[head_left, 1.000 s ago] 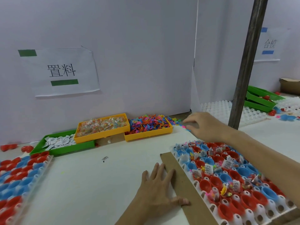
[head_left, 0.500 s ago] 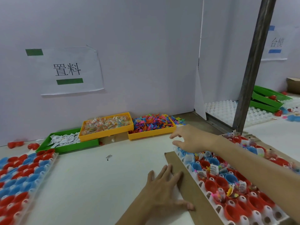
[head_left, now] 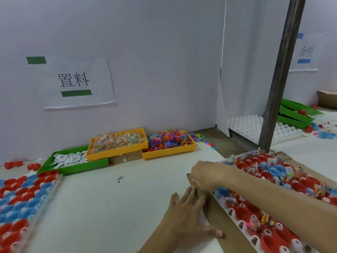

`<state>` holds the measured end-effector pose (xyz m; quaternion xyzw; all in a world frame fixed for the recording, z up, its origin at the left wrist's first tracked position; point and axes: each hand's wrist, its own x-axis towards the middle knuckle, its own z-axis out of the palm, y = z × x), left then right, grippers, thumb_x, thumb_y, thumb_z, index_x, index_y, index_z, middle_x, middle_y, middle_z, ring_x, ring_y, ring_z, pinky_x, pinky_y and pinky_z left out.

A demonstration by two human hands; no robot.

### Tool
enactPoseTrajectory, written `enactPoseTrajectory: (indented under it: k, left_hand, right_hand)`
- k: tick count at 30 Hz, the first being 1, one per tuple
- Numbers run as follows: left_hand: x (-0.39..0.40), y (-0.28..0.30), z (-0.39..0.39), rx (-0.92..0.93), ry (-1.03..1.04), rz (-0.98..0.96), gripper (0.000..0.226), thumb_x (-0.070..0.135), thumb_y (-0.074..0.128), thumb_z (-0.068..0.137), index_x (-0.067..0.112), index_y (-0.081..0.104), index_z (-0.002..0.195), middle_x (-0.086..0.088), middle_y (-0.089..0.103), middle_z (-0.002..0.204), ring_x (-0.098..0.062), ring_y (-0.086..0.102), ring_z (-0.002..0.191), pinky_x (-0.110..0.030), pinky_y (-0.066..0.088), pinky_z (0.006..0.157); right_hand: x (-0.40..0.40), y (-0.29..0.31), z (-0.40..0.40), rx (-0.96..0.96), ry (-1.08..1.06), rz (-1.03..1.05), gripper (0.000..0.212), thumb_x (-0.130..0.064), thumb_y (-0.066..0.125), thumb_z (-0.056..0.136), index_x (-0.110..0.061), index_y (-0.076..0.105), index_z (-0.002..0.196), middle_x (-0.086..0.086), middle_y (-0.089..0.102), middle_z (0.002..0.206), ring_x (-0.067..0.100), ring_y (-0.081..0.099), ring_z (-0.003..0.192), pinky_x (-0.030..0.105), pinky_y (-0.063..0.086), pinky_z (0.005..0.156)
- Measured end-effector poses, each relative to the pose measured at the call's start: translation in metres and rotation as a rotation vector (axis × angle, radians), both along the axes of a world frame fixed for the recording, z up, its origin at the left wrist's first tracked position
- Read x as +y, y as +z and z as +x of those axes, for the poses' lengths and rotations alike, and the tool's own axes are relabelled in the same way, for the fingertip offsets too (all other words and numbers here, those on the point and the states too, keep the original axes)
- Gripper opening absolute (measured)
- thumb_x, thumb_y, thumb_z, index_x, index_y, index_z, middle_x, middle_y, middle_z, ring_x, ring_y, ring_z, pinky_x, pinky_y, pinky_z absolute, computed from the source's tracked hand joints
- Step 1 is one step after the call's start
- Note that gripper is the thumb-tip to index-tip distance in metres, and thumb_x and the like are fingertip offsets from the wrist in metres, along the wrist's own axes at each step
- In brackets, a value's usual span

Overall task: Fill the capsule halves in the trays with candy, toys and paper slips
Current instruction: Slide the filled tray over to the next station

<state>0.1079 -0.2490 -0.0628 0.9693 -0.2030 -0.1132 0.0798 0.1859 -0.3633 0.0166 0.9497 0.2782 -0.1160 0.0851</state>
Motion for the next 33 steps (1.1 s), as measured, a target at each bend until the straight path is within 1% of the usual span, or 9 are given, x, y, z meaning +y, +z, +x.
enactPoseTrajectory:
  k: [5,8,9,11,14,19,26,30,33]
  left_hand:
    - [-0.001,0.002,-0.004,0.023,-0.021,0.003,0.109,0.092,0.027,0.065,0.039,-0.006,0.155,0.003,-0.018,0.164,-0.020,-0.018,0.150,-0.055,-0.010,0.118]
    - [-0.004,0.002,-0.007,0.031,-0.024,0.015,0.106,0.090,0.029,0.068,0.039,-0.006,0.155,0.002,-0.017,0.164,-0.021,-0.018,0.150,-0.054,-0.010,0.118]
    - [-0.004,0.003,-0.008,0.036,-0.019,0.009,0.106,0.090,0.030,0.068,0.040,-0.005,0.155,0.002,-0.017,0.164,-0.021,-0.018,0.150,-0.054,-0.011,0.118]
    - [-0.004,0.004,-0.009,0.037,-0.012,0.002,0.107,0.091,0.030,0.066,0.040,-0.002,0.154,0.004,-0.016,0.164,-0.021,-0.017,0.151,-0.055,-0.011,0.118]
    - [-0.005,0.004,-0.009,0.037,-0.003,0.018,0.107,0.092,0.027,0.064,0.040,0.002,0.154,0.004,-0.014,0.164,-0.021,-0.015,0.151,-0.055,-0.011,0.118]
    - [-0.004,0.001,-0.007,0.029,0.001,0.026,0.098,0.088,0.036,0.075,0.043,0.000,0.154,0.004,-0.014,0.164,-0.021,-0.015,0.151,-0.055,-0.010,0.119]
    - [-0.004,-0.002,-0.006,0.031,0.009,0.044,0.106,0.095,0.027,0.065,0.044,-0.002,0.153,0.003,-0.014,0.164,-0.022,-0.016,0.151,-0.055,-0.010,0.118]
    - [-0.005,-0.002,-0.004,0.032,0.016,0.054,0.102,0.093,0.032,0.070,0.044,-0.002,0.153,0.003,-0.014,0.164,-0.023,-0.016,0.151,-0.055,-0.010,0.119]
    - [-0.005,-0.003,-0.004,0.031,0.018,0.054,0.103,0.094,0.032,0.070,0.045,-0.004,0.153,0.004,-0.015,0.164,-0.022,-0.016,0.151,-0.055,-0.010,0.119]
  right_hand:
    - [0.000,-0.002,-0.004,-0.076,0.015,-0.036,0.027,-0.026,0.063,0.096,-0.010,0.064,0.117,-0.003,0.044,0.079,0.012,0.049,0.073,0.030,0.050,0.085]
    - [-0.003,-0.004,-0.004,-0.172,0.060,-0.063,0.035,-0.032,0.058,0.098,-0.014,0.059,0.128,0.006,0.053,0.118,0.018,0.048,0.100,0.040,0.042,0.098]
    - [-0.005,-0.005,-0.002,-0.200,0.072,-0.063,0.041,-0.036,0.053,0.099,-0.016,0.055,0.134,0.008,0.049,0.134,0.022,0.046,0.114,0.046,0.037,0.104]
    - [-0.010,-0.006,0.006,-0.197,0.048,-0.074,0.049,-0.043,0.046,0.099,-0.021,0.045,0.143,0.009,0.041,0.148,0.029,0.039,0.133,0.055,0.027,0.112]
    - [-0.018,-0.008,0.017,-0.125,-0.038,-0.065,0.048,-0.042,0.044,0.100,-0.022,0.043,0.144,0.009,0.047,0.143,0.028,0.044,0.130,0.057,0.023,0.113]
    - [-0.023,-0.018,0.020,-0.085,-0.100,0.042,0.039,-0.035,0.047,0.099,-0.019,0.050,0.134,0.008,0.053,0.130,0.023,0.051,0.114,0.046,0.037,0.103]
    - [-0.027,-0.016,0.016,-0.085,-0.118,0.059,0.041,-0.035,0.051,0.097,-0.018,0.051,0.134,0.008,0.053,0.127,0.022,0.054,0.111,0.039,0.046,0.098]
    - [-0.031,-0.024,0.015,-0.097,-0.114,0.073,0.041,-0.040,0.050,0.097,-0.020,0.052,0.132,0.007,0.053,0.129,0.021,0.051,0.112,0.042,0.042,0.099]
    - [-0.036,-0.027,0.018,-0.119,-0.107,0.047,0.053,-0.052,0.047,0.095,-0.026,0.046,0.142,0.005,0.046,0.143,0.025,0.042,0.130,0.055,0.029,0.111]
